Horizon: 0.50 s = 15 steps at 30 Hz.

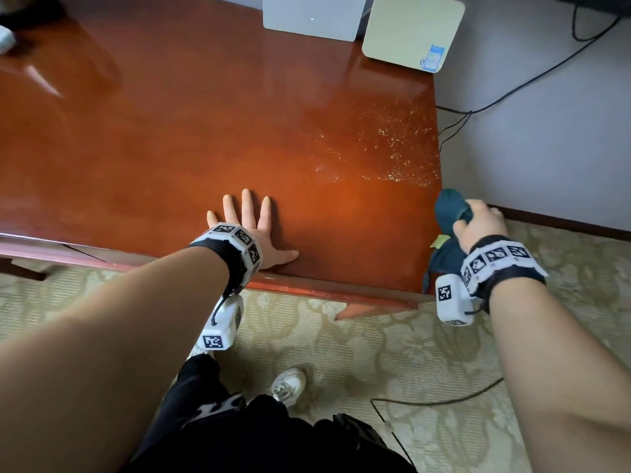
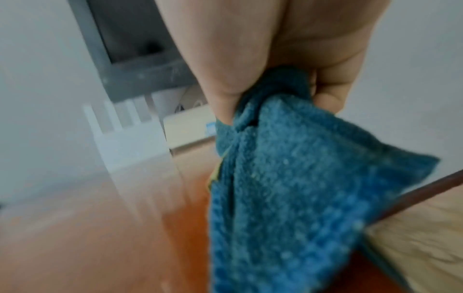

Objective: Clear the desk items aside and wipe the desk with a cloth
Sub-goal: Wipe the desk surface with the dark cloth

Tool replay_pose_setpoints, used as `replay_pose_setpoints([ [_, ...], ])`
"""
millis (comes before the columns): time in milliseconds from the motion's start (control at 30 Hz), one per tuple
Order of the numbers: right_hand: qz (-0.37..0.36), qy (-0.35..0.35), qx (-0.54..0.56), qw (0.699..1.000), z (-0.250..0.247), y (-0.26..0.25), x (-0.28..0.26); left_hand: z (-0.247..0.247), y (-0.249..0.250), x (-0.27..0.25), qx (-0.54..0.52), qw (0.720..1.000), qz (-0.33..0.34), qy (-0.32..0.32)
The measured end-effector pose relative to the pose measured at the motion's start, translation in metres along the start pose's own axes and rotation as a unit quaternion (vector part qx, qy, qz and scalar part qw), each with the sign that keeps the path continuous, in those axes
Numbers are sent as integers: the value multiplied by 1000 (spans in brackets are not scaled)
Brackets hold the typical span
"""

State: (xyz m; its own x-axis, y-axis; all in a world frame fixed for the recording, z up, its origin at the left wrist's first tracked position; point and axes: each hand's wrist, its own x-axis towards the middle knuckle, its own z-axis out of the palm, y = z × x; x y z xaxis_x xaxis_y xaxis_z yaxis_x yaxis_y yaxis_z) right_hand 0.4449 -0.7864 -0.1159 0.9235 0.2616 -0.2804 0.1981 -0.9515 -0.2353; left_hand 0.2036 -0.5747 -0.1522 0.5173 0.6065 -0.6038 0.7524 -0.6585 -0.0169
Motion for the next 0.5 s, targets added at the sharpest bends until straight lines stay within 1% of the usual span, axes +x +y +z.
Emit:
replay_pose_setpoints([
  [67, -38, 31, 67, 997, -12, -5, -4, 0, 0, 1, 1, 1000, -2, -2],
  [100, -64, 34, 97, 993, -17, -11, -9, -1, 0, 1, 1, 1000, -4, -5],
  [133, -89, 30, 125, 988, -20, -19, -13, -1, 0, 1, 2, 1000, -5, -7],
  [233, -149, -16, 202, 968, -26, -44, -30, -2, 0, 1, 5, 1000, -8, -12],
  [267, -167, -23, 204, 964, -25, -52, -34, -3, 1, 0, 7, 1000, -9, -12],
  [333, -183, -16, 175, 967, -15, -60, -39, -3, 1, 0, 6, 1000, -7, -9],
  [400, -163, -14, 138, 977, 2, -66, -45, -3, 1, -1, 2, 1000, -5, -7],
  [467, -144, -53, 111, 982, 22, -71, -53, -3, 1, -2, 0, 1000, -5, -6],
  [500, -150, -78, 93, 981, 32, -74, -58, -3, 0, -2, -1, 1000, -5, -6],
])
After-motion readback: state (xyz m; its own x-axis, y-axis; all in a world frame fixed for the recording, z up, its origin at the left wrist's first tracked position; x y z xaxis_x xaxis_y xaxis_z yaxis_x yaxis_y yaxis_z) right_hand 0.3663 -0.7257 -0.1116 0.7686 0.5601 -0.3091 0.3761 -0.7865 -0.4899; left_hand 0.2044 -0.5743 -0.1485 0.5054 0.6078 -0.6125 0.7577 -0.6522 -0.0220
